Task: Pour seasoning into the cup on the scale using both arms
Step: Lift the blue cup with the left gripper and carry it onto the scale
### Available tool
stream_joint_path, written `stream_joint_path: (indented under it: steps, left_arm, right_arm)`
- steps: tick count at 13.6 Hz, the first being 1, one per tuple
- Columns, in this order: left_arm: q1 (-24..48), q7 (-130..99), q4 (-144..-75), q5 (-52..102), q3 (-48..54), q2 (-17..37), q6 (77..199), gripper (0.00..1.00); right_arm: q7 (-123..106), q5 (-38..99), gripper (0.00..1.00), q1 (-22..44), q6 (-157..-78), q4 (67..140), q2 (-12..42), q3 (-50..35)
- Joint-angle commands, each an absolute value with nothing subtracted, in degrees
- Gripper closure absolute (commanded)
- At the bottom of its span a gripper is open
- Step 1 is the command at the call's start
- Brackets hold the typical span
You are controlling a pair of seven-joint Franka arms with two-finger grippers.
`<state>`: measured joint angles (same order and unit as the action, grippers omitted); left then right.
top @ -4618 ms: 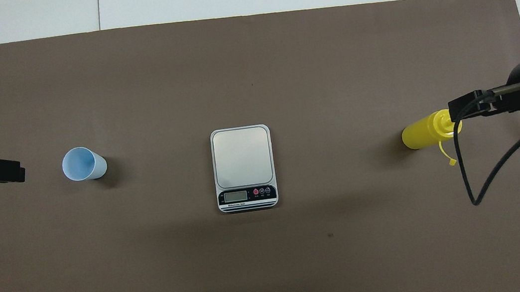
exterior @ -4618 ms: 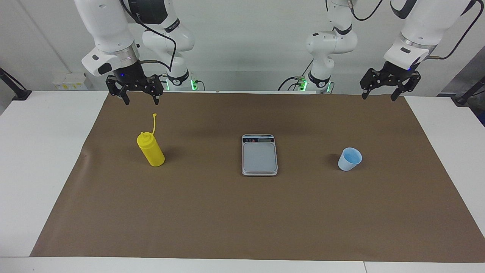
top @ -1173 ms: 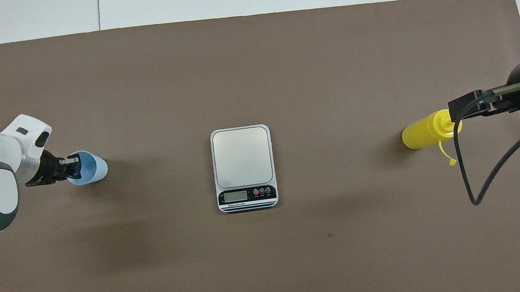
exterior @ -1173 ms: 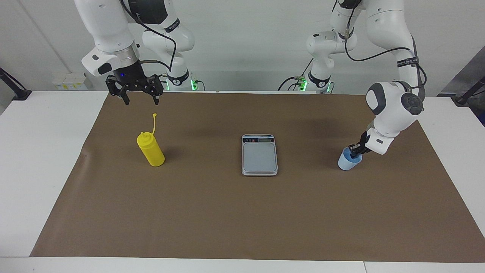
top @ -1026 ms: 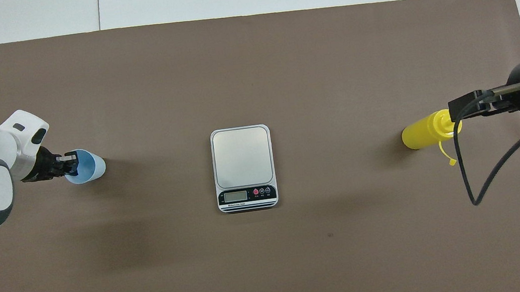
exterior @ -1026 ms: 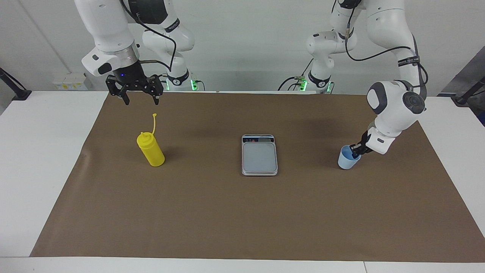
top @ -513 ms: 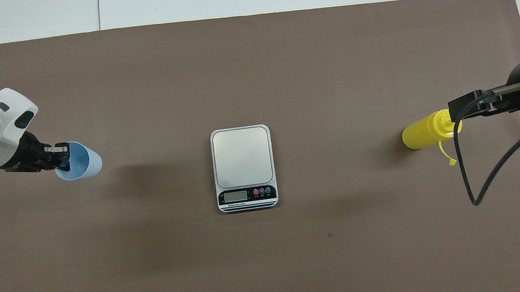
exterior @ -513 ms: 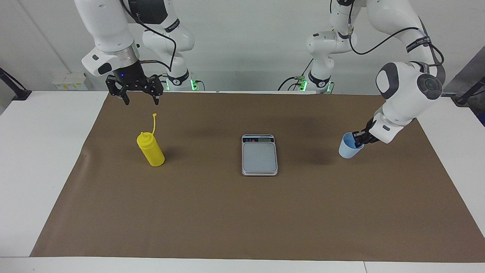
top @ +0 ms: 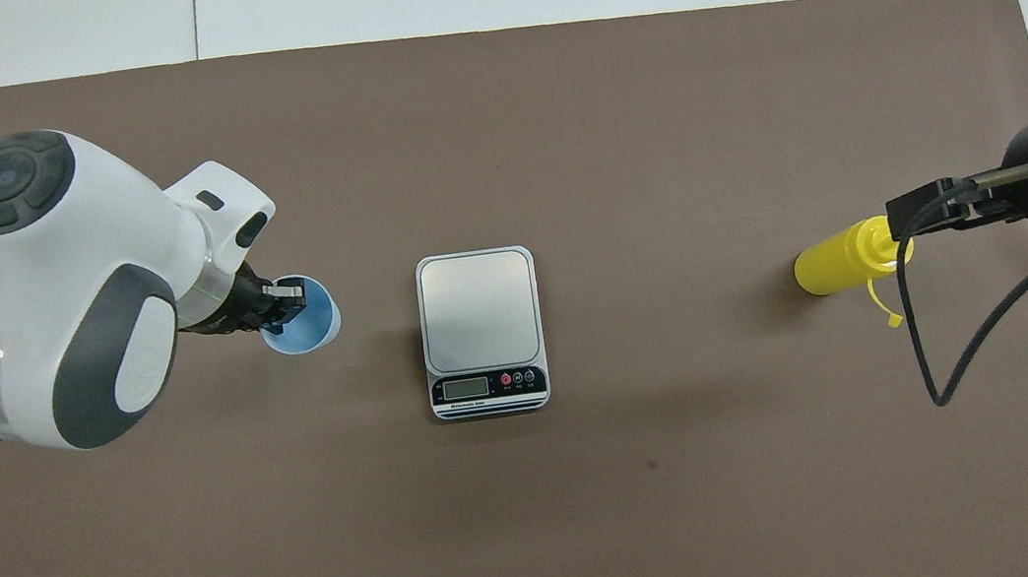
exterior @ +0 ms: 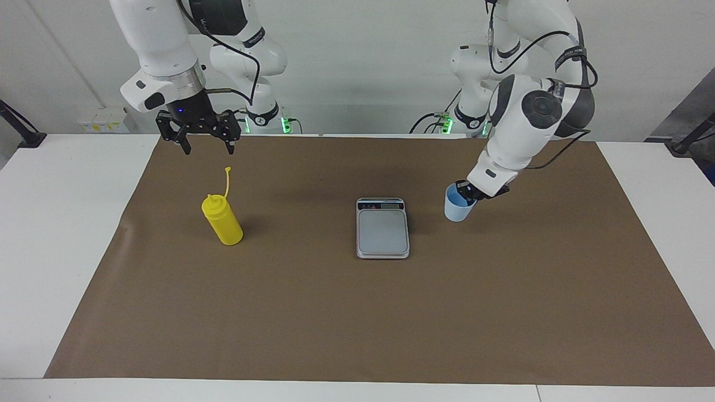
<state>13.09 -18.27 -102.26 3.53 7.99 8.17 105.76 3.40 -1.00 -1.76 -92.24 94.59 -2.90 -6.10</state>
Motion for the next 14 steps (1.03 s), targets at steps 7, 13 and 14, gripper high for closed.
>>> stream_joint_path:
  steps: [7,13,14]
  left_arm:
    - [25.57,-34.35,-101.34,1.76,7.12,15.11,118.12,1.00]
    - [27.42,-38.41,-96.50,-0.44,7.12,19.77,119.35,1.00]
    - [27.42,-38.41,-96.50,-0.53,7.21,20.21,120.05,1.00]
  right_arm:
    - [4.48,0.35,0.00,-2.37,-92.81,96.15,-4.22,-6.33]
    - [4.48,0.35,0.00,-2.37,-92.81,96.15,-4.22,-6.33]
    - [4.48,0.35,0.00,-2.37,-92.81,96.15,-4.22,-6.33]
